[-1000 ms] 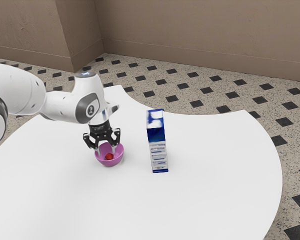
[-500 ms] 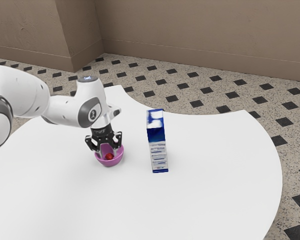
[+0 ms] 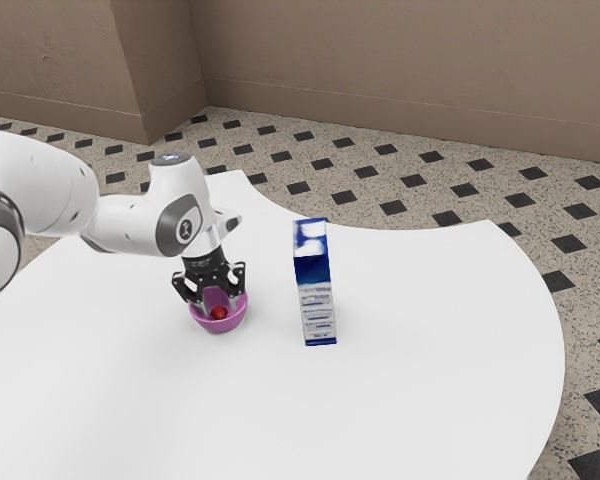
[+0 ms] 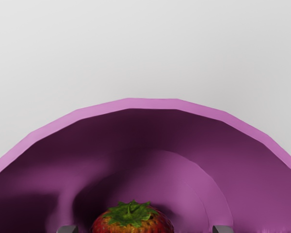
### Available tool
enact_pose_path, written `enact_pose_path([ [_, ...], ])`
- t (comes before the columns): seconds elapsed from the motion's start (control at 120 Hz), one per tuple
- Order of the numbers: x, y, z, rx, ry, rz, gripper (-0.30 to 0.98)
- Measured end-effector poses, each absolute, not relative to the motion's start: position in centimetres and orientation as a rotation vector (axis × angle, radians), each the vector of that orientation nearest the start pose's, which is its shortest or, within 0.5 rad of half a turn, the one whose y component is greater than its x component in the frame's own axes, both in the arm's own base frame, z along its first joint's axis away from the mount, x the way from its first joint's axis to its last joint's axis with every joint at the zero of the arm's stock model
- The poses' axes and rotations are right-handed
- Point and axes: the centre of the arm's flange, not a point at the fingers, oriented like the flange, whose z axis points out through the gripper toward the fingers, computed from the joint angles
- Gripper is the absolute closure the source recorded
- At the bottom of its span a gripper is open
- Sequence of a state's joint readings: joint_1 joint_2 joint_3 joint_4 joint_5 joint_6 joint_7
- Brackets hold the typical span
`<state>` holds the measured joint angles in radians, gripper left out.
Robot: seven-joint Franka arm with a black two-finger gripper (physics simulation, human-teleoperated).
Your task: Take strawberry from the bowl
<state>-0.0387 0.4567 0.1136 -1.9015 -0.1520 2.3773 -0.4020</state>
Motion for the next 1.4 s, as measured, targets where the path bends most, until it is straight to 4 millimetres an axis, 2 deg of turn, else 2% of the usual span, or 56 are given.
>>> enact_pose_path([
  [0.25,63.0,4.2,26.2,-3.075,-0.909,-0.023,0.37],
  [0.525,63.0,4.2,26.0,-3.076,-0.906,-0.021,0.49],
  [0.9,63.0,4.2,25.6,-3.074,-0.900,-0.012,0.52],
  [1.2,63.0,4.2,25.6,-3.066,-0.904,-0.013,0.60],
  [1.4,63.1,4.3,27.1,-3.064,-0.915,-0.046,0.63],
])
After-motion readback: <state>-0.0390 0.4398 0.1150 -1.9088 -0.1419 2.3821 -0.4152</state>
